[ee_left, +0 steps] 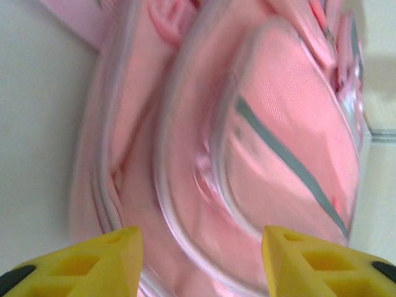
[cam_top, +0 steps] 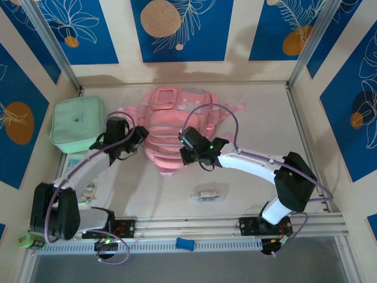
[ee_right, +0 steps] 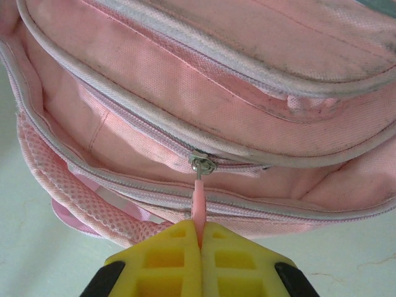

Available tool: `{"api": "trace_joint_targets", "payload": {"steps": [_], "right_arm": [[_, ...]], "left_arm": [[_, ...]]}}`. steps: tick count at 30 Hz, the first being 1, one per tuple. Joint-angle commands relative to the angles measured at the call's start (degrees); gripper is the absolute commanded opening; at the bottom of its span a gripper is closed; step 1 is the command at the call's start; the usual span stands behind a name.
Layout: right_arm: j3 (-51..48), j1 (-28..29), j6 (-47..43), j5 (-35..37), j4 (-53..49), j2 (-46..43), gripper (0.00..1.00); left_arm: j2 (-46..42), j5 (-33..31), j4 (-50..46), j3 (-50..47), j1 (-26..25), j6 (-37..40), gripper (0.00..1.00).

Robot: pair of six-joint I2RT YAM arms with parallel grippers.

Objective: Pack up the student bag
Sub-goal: Zip the student bag at the top-center of the table.

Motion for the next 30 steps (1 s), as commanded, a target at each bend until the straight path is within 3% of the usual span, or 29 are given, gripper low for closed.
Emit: {"api": "trace_joint_targets", "payload": {"steps": [1,8,14,23,30], "right_arm": [[-0.49,0.53,1.36,-1.35,0.62,0.23,0.00],[-1.44,0.54,2.41,-0.95,1.36,-0.74,0.00],[-1.55,0.53,2.86,-0.88,2.19,-0.41,0.00],[-1.64,0.30,2.15,-2.24,4.04,0.00,0.00],[-1.37,0.10,2.02,-2.19,4.26,0.54,0.00]], "left_arm": [[-2.88,-7.75,4.32,-1.96,-5.90,-10.57,0.54],[1.60,-13.92,6.38,-0.53,-14.70,-20.58,0.53],[6.97,-17.82,7.74,2.45,-20.14,-24.75,0.50],[12.20,-21.87,10.16,3.52,-23.73,-31.21,0.49],[15.28,-25.14,9.24,5.58,-24.73,-32.45,0.38]]}}
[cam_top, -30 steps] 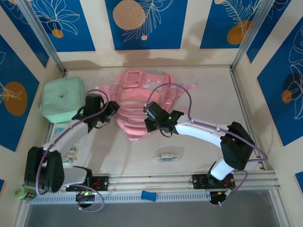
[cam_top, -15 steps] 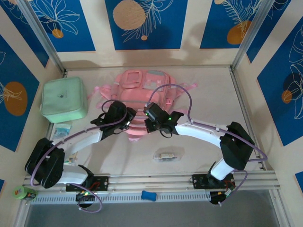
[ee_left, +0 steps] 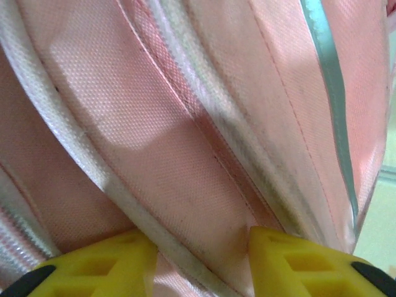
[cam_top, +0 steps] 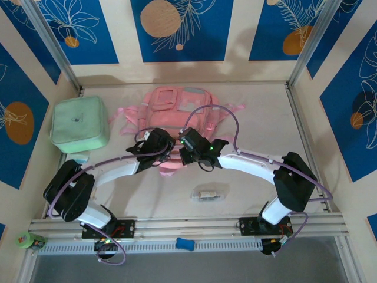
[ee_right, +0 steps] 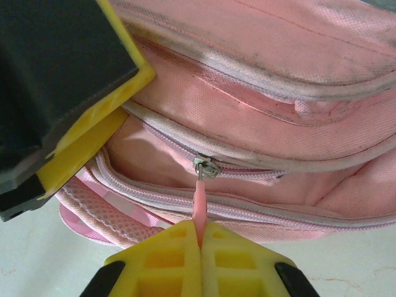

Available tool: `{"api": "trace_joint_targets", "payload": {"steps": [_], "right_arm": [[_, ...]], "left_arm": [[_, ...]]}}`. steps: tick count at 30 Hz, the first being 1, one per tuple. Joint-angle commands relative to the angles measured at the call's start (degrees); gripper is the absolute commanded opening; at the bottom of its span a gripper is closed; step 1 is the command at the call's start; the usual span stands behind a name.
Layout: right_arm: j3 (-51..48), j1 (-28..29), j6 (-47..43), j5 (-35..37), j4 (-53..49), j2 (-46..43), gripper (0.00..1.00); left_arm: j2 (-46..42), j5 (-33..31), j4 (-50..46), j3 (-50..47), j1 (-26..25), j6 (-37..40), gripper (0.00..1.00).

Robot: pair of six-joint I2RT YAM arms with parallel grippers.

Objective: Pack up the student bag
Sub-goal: Zip the student bag at the top-center of the table.

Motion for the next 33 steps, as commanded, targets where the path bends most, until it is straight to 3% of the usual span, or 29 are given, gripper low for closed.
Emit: {"api": "trace_joint_targets", "payload": {"steps": [1,11,17,21,26,33], "right_arm": [[0.07,0.07,0.14,-1.60,1.65,0.77,0.00],[0.08,-0.30,-0.48,-0.06,1.25,0.73,0.00],[-0.06,0.19,-0.92,0.82,-0.20,-0.30,0.00],[1.58,3.80,-2.65,6.67,-3.35,-0.39,0.00],[0.92,4.12,-1.54,5.93,-3.74,-0.37,0.00],[-1.42,5.22,-2.00,5.96,-3.83,-3.35,0.00]], "left_arm": [[1.55,-2.99,0.82,2.15,-0.71,-1.99,0.34],[1.08,-4.76,0.65,2.41,-0.71,1.67,0.00],[-1.56,-4.42,0.94,1.01,-0.68,4.74,0.00],[-4.48,-5.04,0.03,0.05,-0.46,8.17,0.00],[-11.00,-7.25,-3.42,-2.04,0.32,12.24,0.00],[-17.06,-2.43,-6.44,-4.06,6.38,18.31,0.00]]}}
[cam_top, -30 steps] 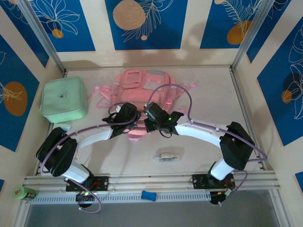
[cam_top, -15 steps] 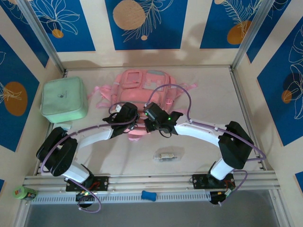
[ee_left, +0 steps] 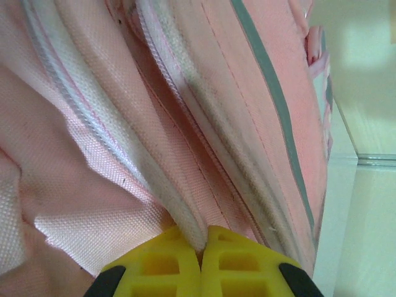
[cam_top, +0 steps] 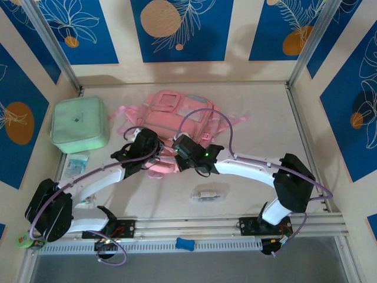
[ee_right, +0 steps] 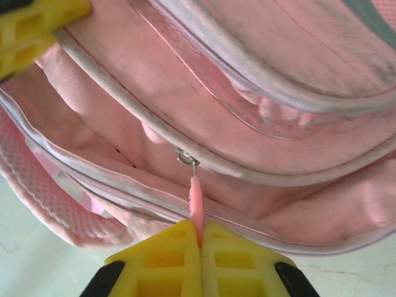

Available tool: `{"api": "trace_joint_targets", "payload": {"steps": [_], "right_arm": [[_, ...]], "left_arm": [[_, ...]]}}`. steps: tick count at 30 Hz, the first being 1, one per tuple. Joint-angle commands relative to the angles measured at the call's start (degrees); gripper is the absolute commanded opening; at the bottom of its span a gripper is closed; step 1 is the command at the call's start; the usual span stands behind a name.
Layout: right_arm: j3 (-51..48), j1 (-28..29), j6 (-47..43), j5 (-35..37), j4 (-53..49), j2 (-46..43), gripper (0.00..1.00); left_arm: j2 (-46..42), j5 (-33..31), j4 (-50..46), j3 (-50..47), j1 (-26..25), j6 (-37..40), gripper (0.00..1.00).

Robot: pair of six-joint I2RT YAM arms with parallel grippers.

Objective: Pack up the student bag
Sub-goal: Zip the student bag at the top-center of the table.

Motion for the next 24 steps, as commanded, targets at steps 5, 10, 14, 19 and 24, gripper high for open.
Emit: {"api": "trace_joint_targets", "payload": {"steps": [5,10,14,19,24], "right_arm": [[-4.23,0.44,-1.06,1.36,-3.72,-5.45,0.00],[-6.37,-0.56,-1.43,2.86,-4.30,-6.93,0.00],[-6.95,-2.89,-2.49,3.11,-3.98,-7.25,0.00],[-6.42,-6.69,-3.96,3.92,-3.14,-6.86,0.00],[-6.38,-12.58,-5.02,2.01,-1.08,-6.17,0.00]], "left_arm": [[-5.30,6.77,-1.00,-1.37,9.90,7.87,0.00],[-7.89,11.03,-0.91,-3.36,15.20,8.92,0.00],[-9.04,12.91,-2.15,-3.15,17.26,11.51,0.00],[-9.82,13.74,-3.89,-3.52,18.42,13.20,0.00],[-10.09,16.26,-4.50,-4.08,20.60,14.78,0.00]]}}
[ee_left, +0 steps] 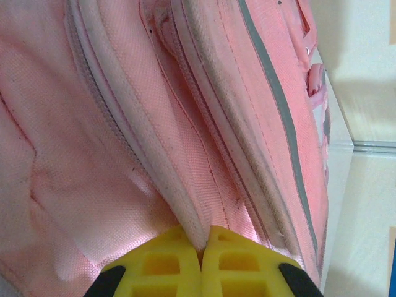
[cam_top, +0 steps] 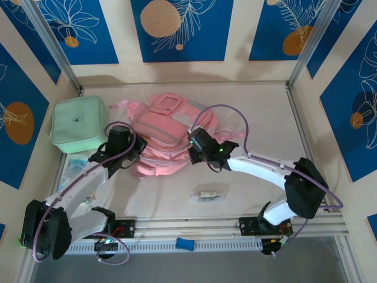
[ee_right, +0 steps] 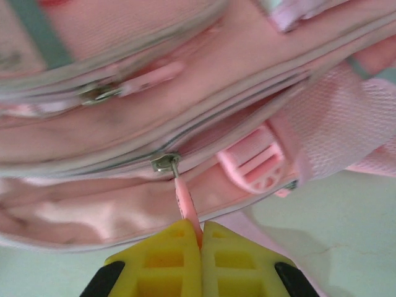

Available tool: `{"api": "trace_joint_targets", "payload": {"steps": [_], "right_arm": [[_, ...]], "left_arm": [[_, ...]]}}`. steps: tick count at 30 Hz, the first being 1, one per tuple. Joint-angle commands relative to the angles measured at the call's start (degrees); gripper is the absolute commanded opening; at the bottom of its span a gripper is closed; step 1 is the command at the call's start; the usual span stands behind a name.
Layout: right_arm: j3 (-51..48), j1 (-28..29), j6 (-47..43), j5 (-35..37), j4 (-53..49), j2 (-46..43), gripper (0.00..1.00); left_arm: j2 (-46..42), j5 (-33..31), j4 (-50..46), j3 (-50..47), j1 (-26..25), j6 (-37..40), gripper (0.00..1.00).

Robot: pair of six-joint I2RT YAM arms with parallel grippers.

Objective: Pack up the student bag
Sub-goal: Zip the student bag at the top-center of the table.

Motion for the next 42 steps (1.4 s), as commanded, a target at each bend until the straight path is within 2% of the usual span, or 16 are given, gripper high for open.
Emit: {"api": "trace_joint_targets", "payload": {"steps": [1,8,13,18,22,28,31,35,42], "right_arm": [[-0.74,-4.40,-1.56,1.98,-2.43,-0.34,0.00],[0.86,-10.17,-5.80,1.16,2.20,3.31,0.00],[3.12,-13.91,-5.11,-0.99,1.82,5.73,0.00],[2.47,-10.20,-8.17,-16.81,4.92,3.82,0.00],[4.34,-10.32,-9.58,-23.05,4.31,6.69,0.20],[1.90,-9.62,-14.35,-23.87,8.91,8.16,0.40],[2.95,-9.66,-15.99,-21.27,7.84,9.99,0.47],[4.06,-9.89,-17.94,-19.19,7.47,11.24,0.51],[7.70,-10.76,-19.08,-17.02,6.48,15.26,0.50]], "left_arm": [[-2.31,-2.29,-0.37,-0.43,3.20,3.14,0.00],[-1.72,-1.55,-0.87,-0.41,3.58,4.80,0.00],[-1.09,-0.83,-1.07,0.13,3.86,5.68,0.00],[-0.38,0.79,0.08,0.42,3.86,5.18,0.00],[-0.45,1.27,1.01,0.54,3.86,5.15,0.00],[-0.47,0.48,-0.17,1.25,3.86,5.46,0.00],[-0.39,0.83,0.17,1.34,3.83,4.94,0.00],[0.06,0.76,0.00,1.79,3.82,5.35,0.00],[0.24,0.59,0.01,2.17,3.86,5.39,0.00]]}}
